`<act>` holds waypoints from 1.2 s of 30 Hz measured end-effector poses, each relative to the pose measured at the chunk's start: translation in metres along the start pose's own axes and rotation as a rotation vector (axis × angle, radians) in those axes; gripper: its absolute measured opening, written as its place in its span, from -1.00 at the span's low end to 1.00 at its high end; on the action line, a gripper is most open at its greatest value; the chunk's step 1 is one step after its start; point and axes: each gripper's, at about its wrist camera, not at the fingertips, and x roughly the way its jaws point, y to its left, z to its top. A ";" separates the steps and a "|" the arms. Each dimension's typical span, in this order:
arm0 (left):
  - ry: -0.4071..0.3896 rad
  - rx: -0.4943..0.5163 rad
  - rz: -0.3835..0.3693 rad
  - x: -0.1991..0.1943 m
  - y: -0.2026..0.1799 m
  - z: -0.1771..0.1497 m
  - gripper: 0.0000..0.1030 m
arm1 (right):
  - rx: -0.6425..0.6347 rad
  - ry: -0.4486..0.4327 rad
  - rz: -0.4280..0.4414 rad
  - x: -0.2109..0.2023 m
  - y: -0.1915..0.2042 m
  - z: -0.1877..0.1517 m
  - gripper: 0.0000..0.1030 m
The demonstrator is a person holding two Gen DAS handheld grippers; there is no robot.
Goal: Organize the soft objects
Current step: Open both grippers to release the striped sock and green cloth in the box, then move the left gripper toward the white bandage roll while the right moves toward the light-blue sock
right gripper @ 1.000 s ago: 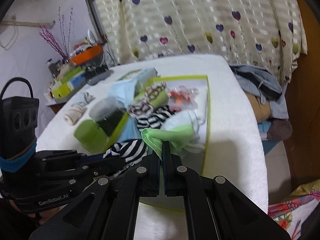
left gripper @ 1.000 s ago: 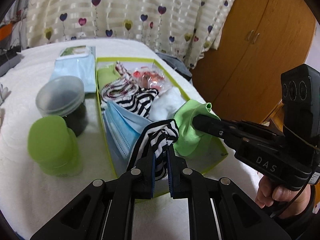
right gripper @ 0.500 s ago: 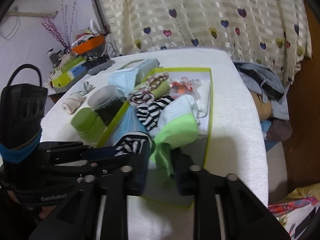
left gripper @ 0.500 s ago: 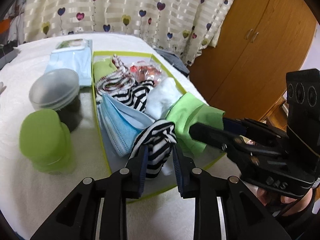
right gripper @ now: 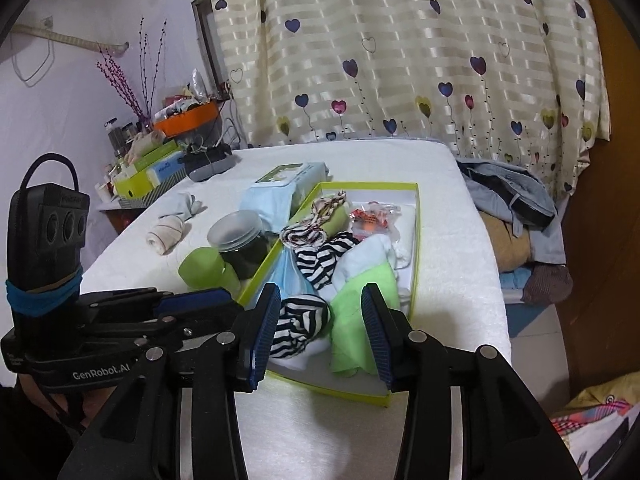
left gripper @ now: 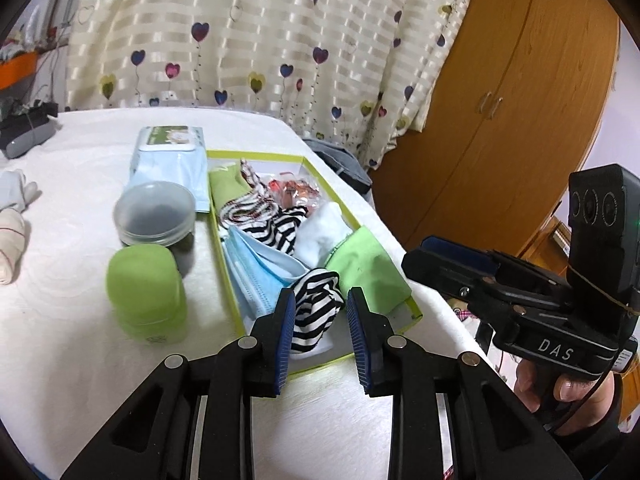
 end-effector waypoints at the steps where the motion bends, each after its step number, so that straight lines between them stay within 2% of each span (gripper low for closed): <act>1: -0.004 -0.001 0.003 -0.002 0.001 0.000 -0.51 | 0.002 0.003 0.009 0.001 0.001 -0.001 -0.15; 12: -0.069 -0.028 0.076 -0.027 0.017 -0.010 -0.51 | -0.036 -0.033 0.024 0.002 0.027 -0.002 -0.15; 15: -0.083 -0.035 0.101 -0.033 0.021 -0.010 -0.51 | -0.047 -0.042 0.030 0.003 0.033 -0.003 -0.03; 18: -0.097 -0.047 0.126 -0.039 0.027 -0.011 -0.51 | -0.061 -0.053 0.044 0.003 0.039 -0.002 -0.03; 27: -0.126 -0.079 0.182 -0.055 0.046 -0.015 -0.51 | -0.092 -0.030 0.102 0.009 0.059 -0.001 -0.02; 36: -0.143 -0.115 0.229 -0.063 0.063 -0.014 -0.51 | -0.100 -0.016 0.101 0.013 0.064 -0.001 -0.02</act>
